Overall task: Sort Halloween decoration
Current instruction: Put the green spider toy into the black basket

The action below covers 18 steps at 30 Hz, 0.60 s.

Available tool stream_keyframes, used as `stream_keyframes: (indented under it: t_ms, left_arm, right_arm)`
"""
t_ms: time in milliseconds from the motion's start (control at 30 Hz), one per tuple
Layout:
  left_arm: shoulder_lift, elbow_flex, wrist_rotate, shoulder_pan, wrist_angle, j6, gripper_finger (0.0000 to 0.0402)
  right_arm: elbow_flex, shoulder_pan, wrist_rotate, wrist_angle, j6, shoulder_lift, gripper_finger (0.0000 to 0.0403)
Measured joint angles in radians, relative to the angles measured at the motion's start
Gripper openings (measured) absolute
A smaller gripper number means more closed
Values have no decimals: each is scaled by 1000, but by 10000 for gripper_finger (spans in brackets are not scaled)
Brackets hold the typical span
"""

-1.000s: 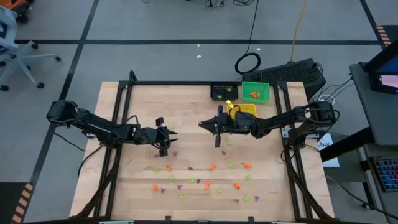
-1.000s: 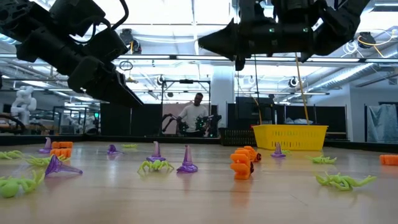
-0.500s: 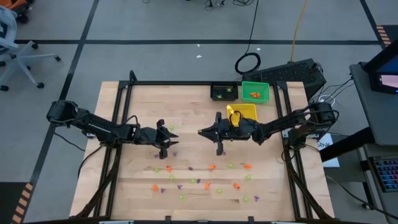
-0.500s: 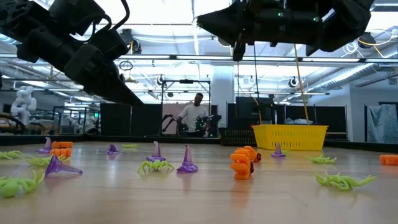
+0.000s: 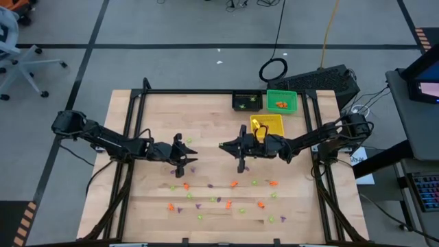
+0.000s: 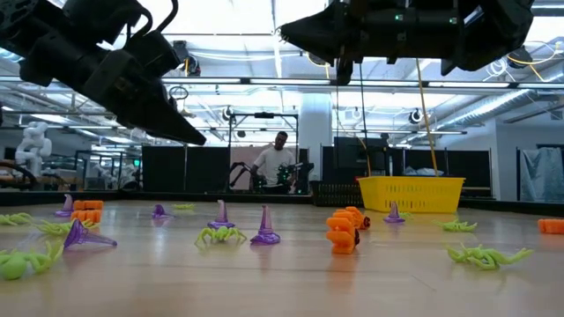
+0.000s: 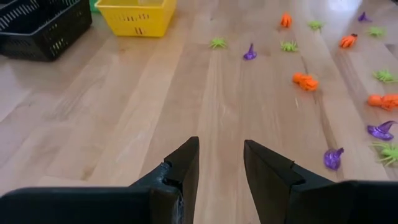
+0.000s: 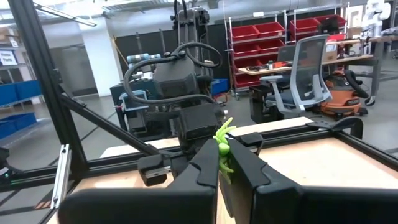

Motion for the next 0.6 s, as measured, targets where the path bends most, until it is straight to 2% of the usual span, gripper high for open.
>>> stream_keyframes:
  t_ms: [233, 600]
  left_arm:
    - [0, 0, 0, 0, 6, -6, 128]
    - [0, 0, -2, 0, 6, -6, 128]
  right_arm:
    - [0, 3, -4, 1, -5, 0, 4]
    - [0, 10, -12, -9, -153, 0, 4]
